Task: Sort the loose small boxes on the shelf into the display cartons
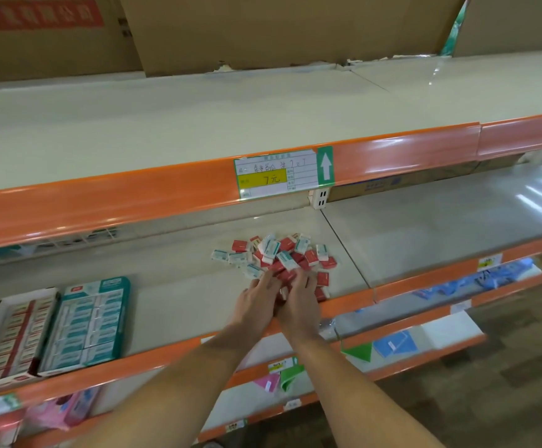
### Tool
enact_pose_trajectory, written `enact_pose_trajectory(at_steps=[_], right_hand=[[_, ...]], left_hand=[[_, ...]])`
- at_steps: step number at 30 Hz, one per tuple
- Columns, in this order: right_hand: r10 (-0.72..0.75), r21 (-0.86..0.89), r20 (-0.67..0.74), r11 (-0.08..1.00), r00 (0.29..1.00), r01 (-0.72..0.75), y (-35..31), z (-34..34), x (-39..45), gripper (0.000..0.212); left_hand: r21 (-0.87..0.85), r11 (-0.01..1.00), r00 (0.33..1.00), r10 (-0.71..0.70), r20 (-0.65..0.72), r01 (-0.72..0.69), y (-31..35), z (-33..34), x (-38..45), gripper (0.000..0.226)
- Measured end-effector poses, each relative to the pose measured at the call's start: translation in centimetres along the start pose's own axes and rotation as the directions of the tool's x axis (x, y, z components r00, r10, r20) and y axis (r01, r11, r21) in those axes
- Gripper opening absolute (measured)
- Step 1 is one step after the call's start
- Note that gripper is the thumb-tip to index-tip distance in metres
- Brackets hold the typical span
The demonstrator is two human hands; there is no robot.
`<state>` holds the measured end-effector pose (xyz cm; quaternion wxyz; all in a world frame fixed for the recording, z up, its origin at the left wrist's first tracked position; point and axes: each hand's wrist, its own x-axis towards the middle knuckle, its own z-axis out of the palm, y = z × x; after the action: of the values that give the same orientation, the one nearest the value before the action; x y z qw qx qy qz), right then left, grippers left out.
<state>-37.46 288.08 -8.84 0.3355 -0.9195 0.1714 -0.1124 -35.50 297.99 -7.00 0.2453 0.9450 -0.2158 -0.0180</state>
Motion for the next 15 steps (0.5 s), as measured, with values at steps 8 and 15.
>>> enact_pose_trajectory(at_steps=[8, 15], right_hand=[[0.001, 0.040, 0.105, 0.999, 0.994, -0.006, 0.1, -0.4, -0.6, 0.072], [0.008, -0.024, 0.147, 1.000, 0.989, -0.005, -0.2, -0.4, -0.5, 0.046]], left_hand=[[-0.130, 0.988, 0.996, -0.085, -0.029, 0.080, -2.8, 1.1, -2.1, 0.049], [-0.374, 0.907, 0.966, -0.243, -0.088, 0.194, -2.9, 0.4, -2.4, 0.033]])
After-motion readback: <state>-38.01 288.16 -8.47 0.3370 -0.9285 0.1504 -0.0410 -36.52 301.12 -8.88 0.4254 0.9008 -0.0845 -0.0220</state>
